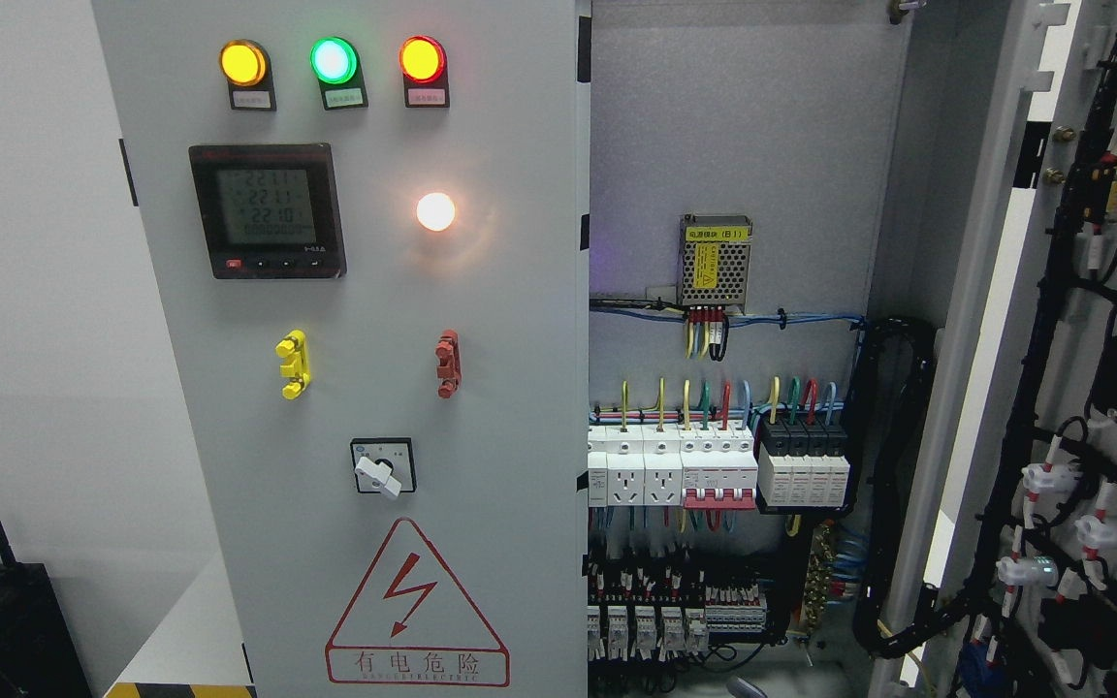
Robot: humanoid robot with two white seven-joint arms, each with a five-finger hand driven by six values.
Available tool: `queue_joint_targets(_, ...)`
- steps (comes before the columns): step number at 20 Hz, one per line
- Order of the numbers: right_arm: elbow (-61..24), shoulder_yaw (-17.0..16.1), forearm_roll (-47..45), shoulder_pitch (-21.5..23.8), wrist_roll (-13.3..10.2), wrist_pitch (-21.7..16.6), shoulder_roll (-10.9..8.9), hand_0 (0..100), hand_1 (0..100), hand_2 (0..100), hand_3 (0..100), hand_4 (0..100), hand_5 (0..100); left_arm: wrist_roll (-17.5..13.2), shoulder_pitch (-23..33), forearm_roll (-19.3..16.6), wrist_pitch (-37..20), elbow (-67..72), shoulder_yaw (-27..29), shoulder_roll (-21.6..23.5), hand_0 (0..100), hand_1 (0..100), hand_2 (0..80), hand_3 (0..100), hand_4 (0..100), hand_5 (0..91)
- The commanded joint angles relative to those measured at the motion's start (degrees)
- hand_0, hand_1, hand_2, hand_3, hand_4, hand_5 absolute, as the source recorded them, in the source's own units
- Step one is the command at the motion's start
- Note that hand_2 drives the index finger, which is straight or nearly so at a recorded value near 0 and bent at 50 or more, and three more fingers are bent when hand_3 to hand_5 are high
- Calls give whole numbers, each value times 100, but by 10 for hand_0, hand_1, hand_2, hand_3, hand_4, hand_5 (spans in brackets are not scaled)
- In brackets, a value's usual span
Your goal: Open door with both hands
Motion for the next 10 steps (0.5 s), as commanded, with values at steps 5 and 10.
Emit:
queue_joint_targets(5, 447, 209, 14, -560, 3, 252, 498, 382, 0, 0, 0, 0, 0, 2, -8, 0, 21, -167, 0, -158, 0, 0, 0, 0, 0, 0)
queue_joint_targets(10, 605, 323, 31, -701, 3, 340, 586, 382, 0, 0, 0, 0, 0, 2, 1, 0, 21, -167, 0, -167, 0, 0, 0, 0, 0, 0)
